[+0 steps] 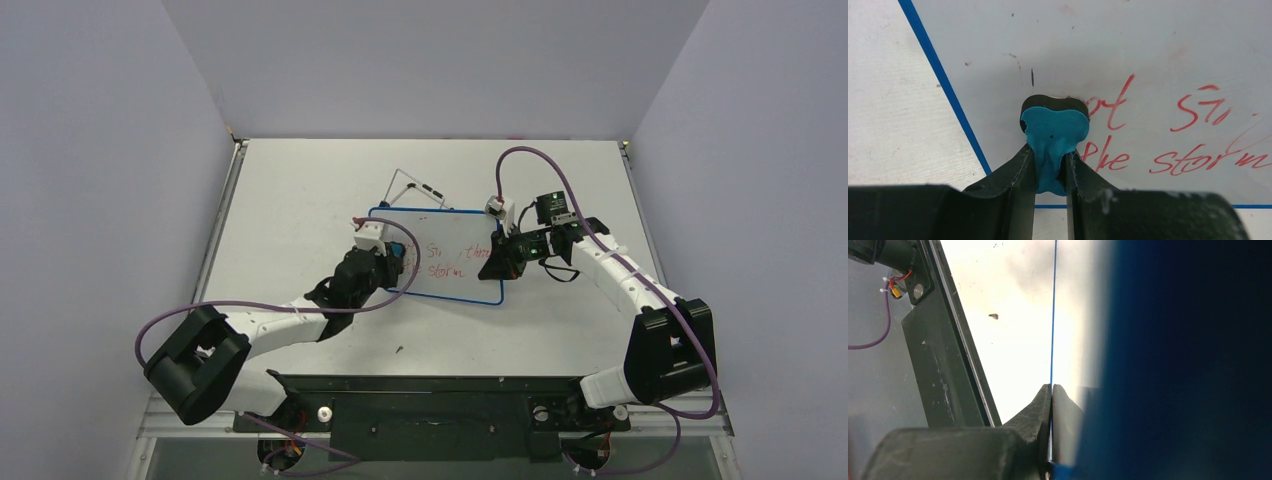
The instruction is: Erase the whiteboard
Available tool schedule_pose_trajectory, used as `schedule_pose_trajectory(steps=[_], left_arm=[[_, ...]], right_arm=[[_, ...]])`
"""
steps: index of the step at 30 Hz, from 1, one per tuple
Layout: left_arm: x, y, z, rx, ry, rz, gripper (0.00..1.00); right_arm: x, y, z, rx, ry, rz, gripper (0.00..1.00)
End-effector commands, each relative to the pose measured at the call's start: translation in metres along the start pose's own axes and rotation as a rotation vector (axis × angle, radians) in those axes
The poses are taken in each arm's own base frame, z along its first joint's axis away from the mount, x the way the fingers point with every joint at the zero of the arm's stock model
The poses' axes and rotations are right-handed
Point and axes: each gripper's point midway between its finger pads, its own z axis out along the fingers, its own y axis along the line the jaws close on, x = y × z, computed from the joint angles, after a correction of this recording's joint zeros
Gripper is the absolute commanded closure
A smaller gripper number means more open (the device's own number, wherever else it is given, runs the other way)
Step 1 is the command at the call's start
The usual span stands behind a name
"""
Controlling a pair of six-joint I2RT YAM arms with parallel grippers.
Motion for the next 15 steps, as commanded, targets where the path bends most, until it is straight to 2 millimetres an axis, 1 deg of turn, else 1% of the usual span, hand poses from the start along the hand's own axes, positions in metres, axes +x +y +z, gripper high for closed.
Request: schedule_pose_trajectory(steps=[1,5,6,7,8,9,10,11,12,13,14,15], left_arm=[[0.045,0.014,-0.004,-0.025,0.130,0.004,1.00],[0.033,0.016,-0.008,-0.044,0.114,0.011,1.00],[0.025,0.013,-0.008,-0.040,0.098,0.016,1.00],[0.022,0.013,-0.009,-0.041,0.099,0.027,1.00],[0.012,0.008,-0.007,-0.028,0.081,0.027,1.00],[0.009,0.006,-0.007,-0.022,0.079,0.038,1.00],[-0.001,-0.001,-0.004,-0.001,0.065,0.037,1.00],[-0.005,-0.005,-0.003,0.011,0.061,0.045,1.00],[-0.016,-0.013,0.000,0.035,0.045,0.041,1.00],[-0.020,-0.016,0.001,0.042,0.042,0.046,1.00],[-0.031,-0.024,0.003,0.061,0.025,0.044,1.00],[-0.035,-0.027,0.004,0.067,0.020,0.045,1.00]], right_arm=[[0.026,0.009,0.000,-0.001,0.100,-0.010,1.00],[0.025,0.009,0.000,-0.001,0.099,-0.012,1.00],[0.025,0.009,0.000,-0.001,0.099,-0.012,1.00],[0.025,0.009,0.000,-0.002,0.099,-0.011,1.00],[0.025,0.009,0.000,-0.003,0.100,-0.011,1.00],[0.026,0.009,0.000,-0.003,0.100,-0.011,1.00],[0.025,0.009,0.000,-0.002,0.099,-0.013,1.00],[0.025,0.009,0.000,-0.002,0.100,-0.013,1.00],[0.026,0.009,0.000,-0.002,0.101,-0.010,1.00],[0.025,0.009,0.000,-0.002,0.099,-0.013,1.00],[0.025,0.009,0.000,-0.001,0.100,-0.013,1.00],[0.026,0.009,0.000,-0.001,0.100,-0.013,1.00]])
